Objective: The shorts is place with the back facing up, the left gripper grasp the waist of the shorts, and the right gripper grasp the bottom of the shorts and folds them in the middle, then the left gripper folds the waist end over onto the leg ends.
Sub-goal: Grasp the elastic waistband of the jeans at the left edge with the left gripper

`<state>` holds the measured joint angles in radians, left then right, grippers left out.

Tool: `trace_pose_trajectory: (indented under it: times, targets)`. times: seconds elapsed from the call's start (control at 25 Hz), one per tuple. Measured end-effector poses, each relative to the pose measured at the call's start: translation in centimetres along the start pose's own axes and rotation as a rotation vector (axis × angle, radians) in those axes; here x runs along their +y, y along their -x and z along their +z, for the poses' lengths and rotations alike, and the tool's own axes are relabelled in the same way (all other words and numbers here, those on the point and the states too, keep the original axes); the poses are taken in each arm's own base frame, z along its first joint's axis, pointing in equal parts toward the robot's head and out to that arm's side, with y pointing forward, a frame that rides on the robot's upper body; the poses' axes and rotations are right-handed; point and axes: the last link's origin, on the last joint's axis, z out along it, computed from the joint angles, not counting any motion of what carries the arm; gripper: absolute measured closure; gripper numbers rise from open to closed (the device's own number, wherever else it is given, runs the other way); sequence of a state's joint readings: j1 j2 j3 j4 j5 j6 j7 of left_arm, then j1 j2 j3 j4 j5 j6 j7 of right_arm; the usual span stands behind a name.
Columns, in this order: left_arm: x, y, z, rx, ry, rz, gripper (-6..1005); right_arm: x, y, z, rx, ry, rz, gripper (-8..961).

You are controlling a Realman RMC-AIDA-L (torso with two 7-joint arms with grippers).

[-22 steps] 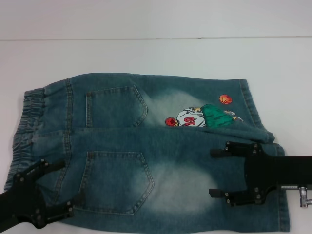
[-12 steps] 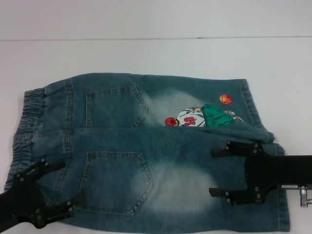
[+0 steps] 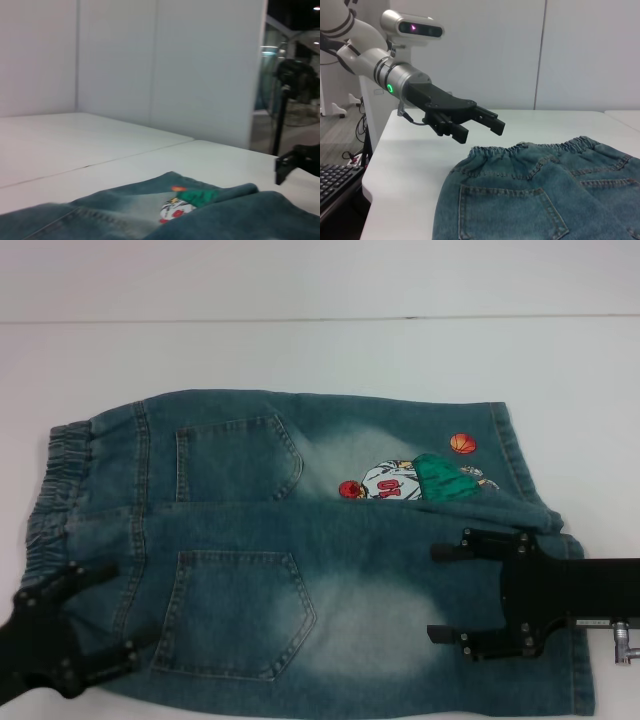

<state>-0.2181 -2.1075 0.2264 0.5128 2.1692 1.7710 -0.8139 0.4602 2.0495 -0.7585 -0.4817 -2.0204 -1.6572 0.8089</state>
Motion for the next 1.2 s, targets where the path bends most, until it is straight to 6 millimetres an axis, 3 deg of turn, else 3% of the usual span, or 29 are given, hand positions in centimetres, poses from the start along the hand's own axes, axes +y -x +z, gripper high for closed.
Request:
trace_pose_trajectory:
  times: [0.56,0.92,1.2]
  targets:
    - [-2.5,-1.1,-5.2,-0.205,-0.200,-0.217,93,-0.2,0.0,-0.3,0.005,-0.013,-0.004,85]
    - [-4.4,0.4,-5.3,-0.361,-0.296,-0.238,110,-0.3,0.0,-0.2,0.014,-0.010,-0.015,85]
    - [-4.7,0.5,-5.1,-0.378,-0.308,-0.234,126,-0.2,0.0,0.1,0.012,-0.009,-0.011,85]
